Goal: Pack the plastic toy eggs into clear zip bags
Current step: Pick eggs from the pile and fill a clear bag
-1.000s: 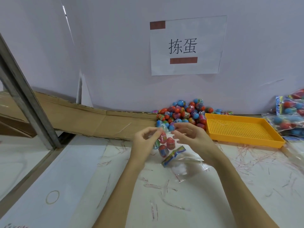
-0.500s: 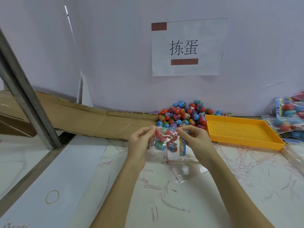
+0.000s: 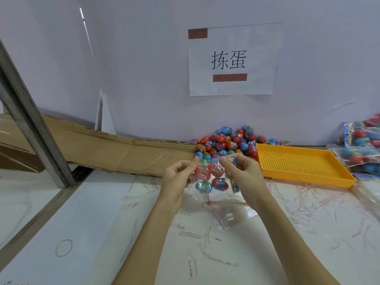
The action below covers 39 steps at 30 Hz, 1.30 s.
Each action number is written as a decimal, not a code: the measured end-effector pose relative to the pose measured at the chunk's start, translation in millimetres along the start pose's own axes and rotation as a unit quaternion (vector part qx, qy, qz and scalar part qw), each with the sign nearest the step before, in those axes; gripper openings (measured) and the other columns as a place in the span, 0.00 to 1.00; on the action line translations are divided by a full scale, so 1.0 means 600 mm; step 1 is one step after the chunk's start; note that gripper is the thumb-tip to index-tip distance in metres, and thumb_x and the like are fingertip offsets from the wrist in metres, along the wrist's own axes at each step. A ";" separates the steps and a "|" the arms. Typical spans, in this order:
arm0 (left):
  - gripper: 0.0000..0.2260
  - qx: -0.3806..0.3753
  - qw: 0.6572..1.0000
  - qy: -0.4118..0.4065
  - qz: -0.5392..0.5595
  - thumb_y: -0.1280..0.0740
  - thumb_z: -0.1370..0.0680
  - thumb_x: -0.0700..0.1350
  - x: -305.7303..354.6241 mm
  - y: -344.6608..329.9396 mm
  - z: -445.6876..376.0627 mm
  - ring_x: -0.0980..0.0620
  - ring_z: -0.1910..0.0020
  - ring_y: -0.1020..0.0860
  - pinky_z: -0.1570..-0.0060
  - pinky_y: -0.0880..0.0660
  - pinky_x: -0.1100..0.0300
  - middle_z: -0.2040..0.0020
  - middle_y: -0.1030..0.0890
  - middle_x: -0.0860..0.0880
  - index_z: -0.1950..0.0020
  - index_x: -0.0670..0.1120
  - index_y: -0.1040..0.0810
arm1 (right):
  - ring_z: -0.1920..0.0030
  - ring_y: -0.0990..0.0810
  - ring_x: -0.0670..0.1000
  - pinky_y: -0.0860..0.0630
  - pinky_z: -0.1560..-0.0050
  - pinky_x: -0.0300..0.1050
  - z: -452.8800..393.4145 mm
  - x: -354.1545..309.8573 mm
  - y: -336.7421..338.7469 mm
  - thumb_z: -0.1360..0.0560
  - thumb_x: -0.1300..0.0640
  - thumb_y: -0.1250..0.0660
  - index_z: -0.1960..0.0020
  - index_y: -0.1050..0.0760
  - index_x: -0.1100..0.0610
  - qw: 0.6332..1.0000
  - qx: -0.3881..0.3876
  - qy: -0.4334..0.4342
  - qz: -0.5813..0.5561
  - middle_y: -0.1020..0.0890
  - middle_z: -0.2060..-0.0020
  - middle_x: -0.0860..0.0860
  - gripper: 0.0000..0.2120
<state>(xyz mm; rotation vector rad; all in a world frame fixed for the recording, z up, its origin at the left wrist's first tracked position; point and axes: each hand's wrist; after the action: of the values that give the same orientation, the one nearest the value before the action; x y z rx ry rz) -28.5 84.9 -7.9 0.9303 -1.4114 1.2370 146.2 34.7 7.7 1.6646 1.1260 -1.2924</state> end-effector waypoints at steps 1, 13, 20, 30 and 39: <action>0.16 0.022 1.000 -0.001 -0.014 0.25 0.26 0.58 0.001 0.002 -0.001 0.53 0.60 0.16 0.56 0.19 0.58 0.59 0.14 0.48 0.56 0.45 0.15 | 0.51 0.17 0.60 0.18 0.47 0.56 -0.001 0.000 -0.001 0.21 0.50 0.29 0.52 0.15 0.53 1.000 -0.001 0.003 0.011 0.14 0.57 0.56 0.07; 0.16 0.095 0.995 -0.020 -0.035 0.29 0.20 0.55 -0.009 0.013 -0.009 0.57 0.67 0.20 0.68 0.23 0.65 0.65 0.18 0.50 0.59 0.43 0.18 | 0.71 0.30 0.43 0.31 0.69 0.38 -0.004 0.014 -0.003 0.18 0.54 0.34 0.61 0.20 0.59 0.991 -0.025 0.023 0.129 0.26 0.74 0.45 0.15; 0.24 -0.074 0.987 0.053 -0.135 0.34 0.24 0.70 -0.009 0.017 -0.010 0.52 0.52 0.13 0.58 0.19 0.60 0.52 0.12 0.51 0.47 0.51 0.14 | 0.71 0.29 0.44 0.32 0.70 0.38 -0.001 0.020 -0.003 0.14 0.55 0.41 0.62 0.31 0.57 0.996 -0.073 -0.045 0.039 0.32 0.73 0.43 0.17; 0.11 -0.051 0.997 0.032 0.042 0.28 0.19 0.47 -0.018 0.019 -0.020 0.52 0.62 0.16 0.48 0.17 0.41 0.61 0.16 0.48 0.47 0.39 0.20 | 0.49 0.16 0.39 0.19 0.55 0.38 0.007 0.023 -0.020 0.22 0.38 0.33 0.42 0.23 0.39 0.991 -0.127 -0.045 0.004 0.15 0.51 0.35 0.11; 0.25 0.055 0.990 -0.050 -0.119 0.27 0.29 0.70 -0.005 0.023 -0.013 0.51 0.52 0.14 0.52 0.16 0.48 0.48 0.14 0.52 0.41 0.54 0.18 | 0.48 0.14 0.49 0.18 0.53 0.43 0.011 0.012 0.002 0.26 0.38 0.27 0.39 0.19 0.39 0.974 -0.215 -0.061 0.035 0.15 0.45 0.43 0.16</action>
<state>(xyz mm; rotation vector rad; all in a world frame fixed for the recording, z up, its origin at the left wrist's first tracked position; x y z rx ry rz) -39.6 95.0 -14.0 1.2131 -1.2760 1.1101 145.8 29.8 -0.7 1.2770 1.1635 -1.0035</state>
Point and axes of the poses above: each hand's wrist, its own z-axis away from the middle knuckle, its own y-axis out of the back of the hand, x = y × z
